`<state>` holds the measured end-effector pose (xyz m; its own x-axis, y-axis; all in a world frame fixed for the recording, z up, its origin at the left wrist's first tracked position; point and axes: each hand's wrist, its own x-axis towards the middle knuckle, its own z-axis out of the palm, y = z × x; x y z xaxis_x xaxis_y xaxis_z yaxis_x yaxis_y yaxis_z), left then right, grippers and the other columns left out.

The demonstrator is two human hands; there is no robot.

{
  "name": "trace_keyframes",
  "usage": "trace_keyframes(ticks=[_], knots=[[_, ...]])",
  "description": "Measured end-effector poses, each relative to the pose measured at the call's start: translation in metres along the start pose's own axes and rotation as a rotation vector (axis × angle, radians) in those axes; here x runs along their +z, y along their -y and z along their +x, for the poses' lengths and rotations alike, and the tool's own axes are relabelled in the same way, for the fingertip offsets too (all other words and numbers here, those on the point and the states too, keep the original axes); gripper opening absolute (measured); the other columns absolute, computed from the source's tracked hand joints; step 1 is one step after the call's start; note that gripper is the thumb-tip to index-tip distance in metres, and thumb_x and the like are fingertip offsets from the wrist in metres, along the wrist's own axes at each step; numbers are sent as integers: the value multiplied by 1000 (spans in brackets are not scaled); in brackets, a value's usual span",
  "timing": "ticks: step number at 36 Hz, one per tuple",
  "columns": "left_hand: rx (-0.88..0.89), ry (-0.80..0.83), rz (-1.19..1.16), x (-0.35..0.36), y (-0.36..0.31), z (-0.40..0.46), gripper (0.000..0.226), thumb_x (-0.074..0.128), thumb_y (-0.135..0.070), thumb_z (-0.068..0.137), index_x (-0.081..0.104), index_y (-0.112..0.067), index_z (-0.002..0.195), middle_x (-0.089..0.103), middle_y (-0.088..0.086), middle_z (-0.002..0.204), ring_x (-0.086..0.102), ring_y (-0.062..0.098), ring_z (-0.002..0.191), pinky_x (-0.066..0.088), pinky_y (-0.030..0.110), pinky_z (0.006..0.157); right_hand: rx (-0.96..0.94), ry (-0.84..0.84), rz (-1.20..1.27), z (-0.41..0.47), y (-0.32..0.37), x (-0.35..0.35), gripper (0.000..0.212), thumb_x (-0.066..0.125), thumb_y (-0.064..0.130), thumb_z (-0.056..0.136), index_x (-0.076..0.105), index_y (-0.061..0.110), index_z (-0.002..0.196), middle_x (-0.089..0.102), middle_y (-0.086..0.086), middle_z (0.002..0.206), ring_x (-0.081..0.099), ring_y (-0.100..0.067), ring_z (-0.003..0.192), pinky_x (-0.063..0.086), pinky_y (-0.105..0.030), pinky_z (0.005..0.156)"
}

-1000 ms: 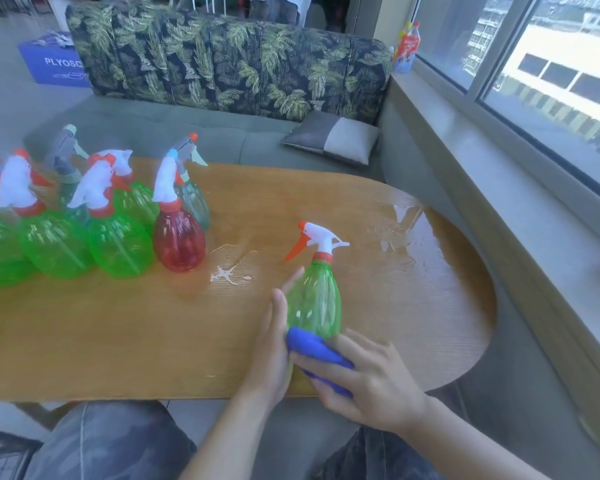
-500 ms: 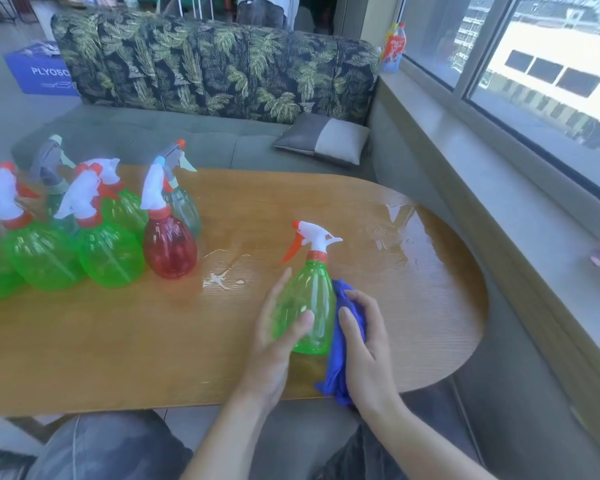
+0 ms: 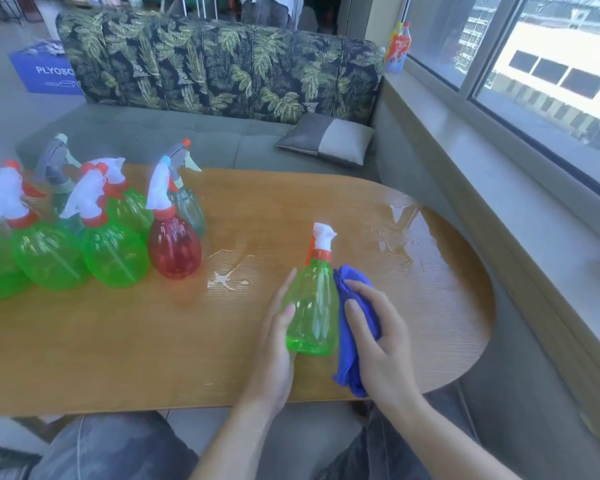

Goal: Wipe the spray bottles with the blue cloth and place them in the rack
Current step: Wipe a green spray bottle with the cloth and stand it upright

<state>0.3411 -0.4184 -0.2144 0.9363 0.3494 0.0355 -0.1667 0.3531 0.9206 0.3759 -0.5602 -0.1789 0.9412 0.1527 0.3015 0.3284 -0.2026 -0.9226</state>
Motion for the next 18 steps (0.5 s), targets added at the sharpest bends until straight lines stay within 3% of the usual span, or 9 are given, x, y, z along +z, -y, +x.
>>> trace_keyframes(ticks=[5, 8, 11, 15, 16, 18], knots=[[-16, 22, -28, 0, 3, 2, 50, 46, -29, 103, 63, -41, 148, 60, -10, 157, 51, 16, 150, 33, 59, 128, -225, 46, -291, 36, 12, -6, 33, 55, 44, 105, 69, 36, 134, 57, 15, 99, 61, -12, 92, 49, -21, 79], [-9, 31, 16, -2, 7, 4, 47, 46, -35, 106, 62, -45, 148, 54, -17, 161, 43, 10, 155, 27, 57, 131, -264, 106, -532, 43, 10, 2, 45, 39, 59, 104, 62, 42, 140, 48, 15, 97, 55, -8, 82, 51, -29, 74], [-21, 17, 2, -3, 9, 5, 45, 44, -36, 108, 62, -44, 149, 55, -12, 161, 43, 16, 156, 26, 60, 130, -331, 133, -594, 34, 8, 10, 43, 39, 55, 106, 64, 39, 137, 44, 16, 97, 50, -5, 76, 53, -37, 67], [-29, -32, -29, 0, 4, 5, 40, 46, -34, 114, 64, -26, 149, 64, 1, 152, 54, 24, 147, 34, 64, 126, -576, 175, -583, 21, 5, 9, 32, 51, 39, 106, 71, 28, 129, 47, 7, 94, 47, -10, 78, 48, -32, 60], [-36, -57, -39, 1, 4, 5, 38, 46, -30, 116, 65, -24, 147, 68, 1, 147, 59, 22, 141, 41, 59, 123, -649, 211, -592, 18, 3, 7, 30, 53, 36, 106, 72, 27, 128, 49, 5, 94, 49, -13, 79, 44, -29, 59], [-41, -69, -54, 1, 3, 4, 39, 41, -22, 116, 65, -28, 146, 72, -4, 141, 65, 17, 134, 55, 35, 108, -782, 297, -637, 12, -1, 2, 28, 55, 34, 106, 74, 28, 127, 53, 3, 94, 51, -18, 79, 36, -24, 58]])
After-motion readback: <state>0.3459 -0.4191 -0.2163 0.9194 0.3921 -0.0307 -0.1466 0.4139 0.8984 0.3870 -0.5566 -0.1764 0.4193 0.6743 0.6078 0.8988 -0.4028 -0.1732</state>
